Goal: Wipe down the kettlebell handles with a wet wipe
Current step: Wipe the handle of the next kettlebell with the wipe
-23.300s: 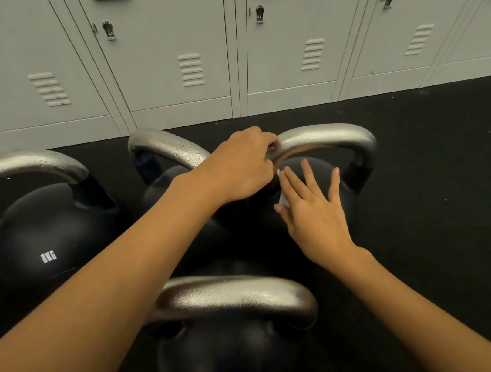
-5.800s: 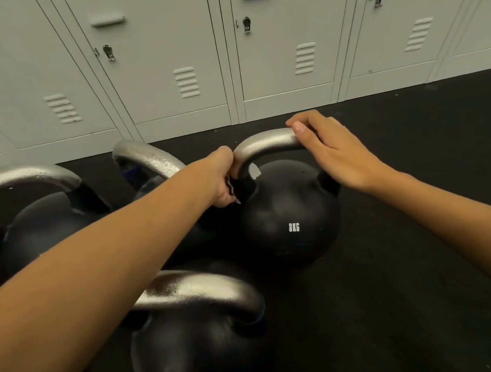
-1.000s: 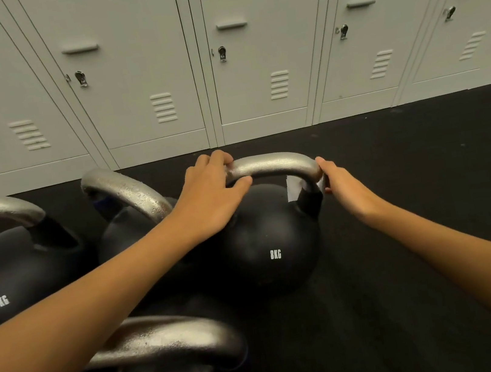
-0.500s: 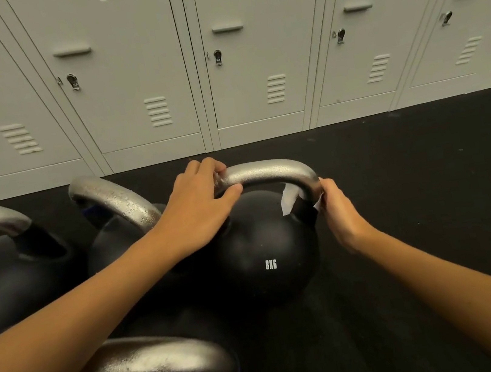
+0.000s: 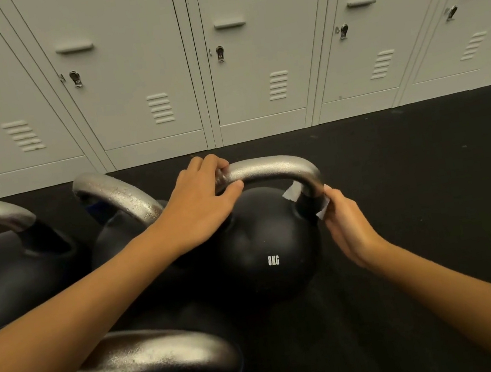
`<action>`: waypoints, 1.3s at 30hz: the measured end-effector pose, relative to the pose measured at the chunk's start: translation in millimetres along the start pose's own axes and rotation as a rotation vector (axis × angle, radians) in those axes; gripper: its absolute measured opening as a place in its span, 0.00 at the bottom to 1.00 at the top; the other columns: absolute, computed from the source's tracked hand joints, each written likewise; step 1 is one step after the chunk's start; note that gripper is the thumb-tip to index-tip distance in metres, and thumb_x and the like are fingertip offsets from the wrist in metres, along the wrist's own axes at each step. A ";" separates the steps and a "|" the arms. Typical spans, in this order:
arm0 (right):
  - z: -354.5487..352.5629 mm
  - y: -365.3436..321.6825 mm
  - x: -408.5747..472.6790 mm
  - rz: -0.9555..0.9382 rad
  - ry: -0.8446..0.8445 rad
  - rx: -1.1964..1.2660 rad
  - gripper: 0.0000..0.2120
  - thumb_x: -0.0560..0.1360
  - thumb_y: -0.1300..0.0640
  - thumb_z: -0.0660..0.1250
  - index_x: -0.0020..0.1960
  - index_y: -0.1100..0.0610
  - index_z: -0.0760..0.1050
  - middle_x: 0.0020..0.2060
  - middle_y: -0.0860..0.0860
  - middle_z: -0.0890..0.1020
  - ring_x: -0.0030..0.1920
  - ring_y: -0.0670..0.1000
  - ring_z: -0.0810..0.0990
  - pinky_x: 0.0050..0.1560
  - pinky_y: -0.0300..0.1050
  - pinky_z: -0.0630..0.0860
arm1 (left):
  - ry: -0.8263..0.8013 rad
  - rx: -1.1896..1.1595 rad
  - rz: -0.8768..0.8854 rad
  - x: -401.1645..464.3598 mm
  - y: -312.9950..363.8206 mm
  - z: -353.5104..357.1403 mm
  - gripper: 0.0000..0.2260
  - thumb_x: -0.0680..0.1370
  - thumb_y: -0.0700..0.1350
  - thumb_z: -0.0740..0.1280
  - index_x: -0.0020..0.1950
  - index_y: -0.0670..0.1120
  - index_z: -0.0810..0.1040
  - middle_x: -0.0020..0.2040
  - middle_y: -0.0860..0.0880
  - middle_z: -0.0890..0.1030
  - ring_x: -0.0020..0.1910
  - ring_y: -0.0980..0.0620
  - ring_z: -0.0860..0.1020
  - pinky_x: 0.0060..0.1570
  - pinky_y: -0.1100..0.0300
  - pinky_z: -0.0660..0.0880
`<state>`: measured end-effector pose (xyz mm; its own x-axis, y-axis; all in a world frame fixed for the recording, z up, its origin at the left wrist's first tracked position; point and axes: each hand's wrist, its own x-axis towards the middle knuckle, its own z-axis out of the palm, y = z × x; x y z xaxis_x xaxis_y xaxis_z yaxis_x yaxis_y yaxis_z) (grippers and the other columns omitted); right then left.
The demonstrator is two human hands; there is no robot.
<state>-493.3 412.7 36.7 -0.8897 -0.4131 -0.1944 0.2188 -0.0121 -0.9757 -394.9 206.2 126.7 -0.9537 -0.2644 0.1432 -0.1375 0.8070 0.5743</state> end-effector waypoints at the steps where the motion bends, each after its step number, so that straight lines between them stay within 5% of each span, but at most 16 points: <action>1: -0.9 2.0 -3.1 -0.016 0.018 -0.023 0.17 0.84 0.52 0.54 0.61 0.50 0.80 0.58 0.47 0.82 0.65 0.46 0.76 0.74 0.51 0.63 | -0.003 0.001 0.001 -0.5 -0.4 -0.1 0.15 0.79 0.52 0.63 0.64 0.50 0.70 0.58 0.52 0.70 0.59 0.50 0.69 0.57 0.59 0.64; 5: 0.9 10.8 -20.9 -0.129 0.096 -0.058 0.15 0.84 0.53 0.56 0.66 0.47 0.77 0.59 0.42 0.82 0.63 0.41 0.77 0.69 0.45 0.69 | 0.006 0.012 0.008 -0.9 -0.4 0.3 0.16 0.79 0.52 0.63 0.64 0.49 0.70 0.57 0.53 0.68 0.60 0.50 0.68 0.56 0.61 0.62; 8: 3.8 2.6 -17.3 -0.162 0.124 -0.046 0.14 0.84 0.53 0.56 0.58 0.47 0.81 0.54 0.44 0.84 0.59 0.42 0.79 0.65 0.45 0.72 | 0.011 0.017 0.013 -0.5 -0.4 0.9 0.16 0.79 0.52 0.63 0.65 0.49 0.69 0.56 0.53 0.67 0.60 0.51 0.67 0.56 0.61 0.61; 12: 4.5 -17.4 15.4 -0.043 0.051 -0.143 0.23 0.83 0.42 0.50 0.51 0.46 0.83 0.60 0.50 0.82 0.66 0.48 0.74 0.74 0.50 0.60 | 0.026 0.022 0.027 -0.8 -0.5 2.3 0.16 0.79 0.51 0.64 0.65 0.49 0.69 0.55 0.54 0.67 0.59 0.52 0.67 0.55 0.63 0.60; 16: 5.7 -18.2 43.0 0.005 -0.014 -0.076 0.25 0.81 0.39 0.54 0.67 0.54 0.75 0.65 0.55 0.77 0.68 0.52 0.72 0.76 0.54 0.59 | 0.030 0.036 0.047 -0.7 -2.6 2.6 0.16 0.79 0.51 0.64 0.65 0.48 0.69 0.55 0.53 0.67 0.57 0.52 0.67 0.54 0.63 0.60; 18: 3.2 -12.2 45.8 -0.041 -0.024 -0.079 0.23 0.82 0.43 0.54 0.66 0.55 0.76 0.61 0.55 0.78 0.67 0.53 0.74 0.74 0.55 0.62 | 0.025 0.043 0.059 0.3 -4.0 2.2 0.16 0.79 0.50 0.64 0.65 0.48 0.69 0.56 0.53 0.67 0.57 0.52 0.67 0.53 0.63 0.60; 23: -6.6 0.5 25.3 -0.080 -0.040 -0.082 0.22 0.84 0.49 0.49 0.57 0.57 0.80 0.51 0.51 0.85 0.57 0.53 0.80 0.57 0.47 0.73 | 0.006 0.076 0.087 2.8 -5.6 1.9 0.17 0.78 0.50 0.64 0.65 0.47 0.69 0.59 0.50 0.69 0.57 0.53 0.67 0.53 0.64 0.60; 27: -17.5 14.8 5.3 -0.024 -0.049 0.036 0.19 0.84 0.47 0.51 0.64 0.52 0.76 0.60 0.49 0.82 0.63 0.46 0.78 0.70 0.46 0.68 | -0.014 0.094 0.097 2.6 -5.3 -0.4 0.18 0.79 0.51 0.64 0.66 0.47 0.67 0.60 0.51 0.68 0.56 0.54 0.65 0.53 0.65 0.59; 31: -10.6 24.0 -17.1 -0.006 -0.020 0.082 0.22 0.83 0.45 0.52 0.72 0.52 0.69 0.66 0.45 0.77 0.67 0.41 0.73 0.70 0.40 0.65 | -0.025 0.111 0.106 1.9 -4.2 -0.7 0.20 0.79 0.52 0.63 0.68 0.47 0.66 0.61 0.50 0.68 0.56 0.54 0.64 0.53 0.64 0.59; 34: -2.0 9.2 -16.0 -0.067 -0.004 0.073 0.20 0.84 0.45 0.50 0.69 0.50 0.72 0.63 0.44 0.79 0.65 0.39 0.75 0.67 0.37 0.66 | -0.027 0.134 0.110 2.3 -3.5 -0.5 0.21 0.79 0.53 0.63 0.68 0.47 0.66 0.61 0.49 0.68 0.55 0.54 0.63 0.53 0.64 0.59; 39: 10.5 -14.9 7.8 -0.017 -0.038 -0.004 0.25 0.82 0.39 0.43 0.62 0.44 0.77 0.61 0.45 0.80 0.68 0.45 0.71 0.75 0.48 0.58 | -0.064 0.140 0.103 3.2 -2.9 -3.7 0.21 0.79 0.54 0.63 0.69 0.47 0.66 0.62 0.49 0.69 0.58 0.52 0.66 0.55 0.63 0.60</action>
<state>-499.4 400.1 50.8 -0.8773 -0.4472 -0.1740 0.2024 -0.0160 -0.9792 -396.6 201.1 128.5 -0.9792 -0.1462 0.1407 -0.0701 0.8947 0.4411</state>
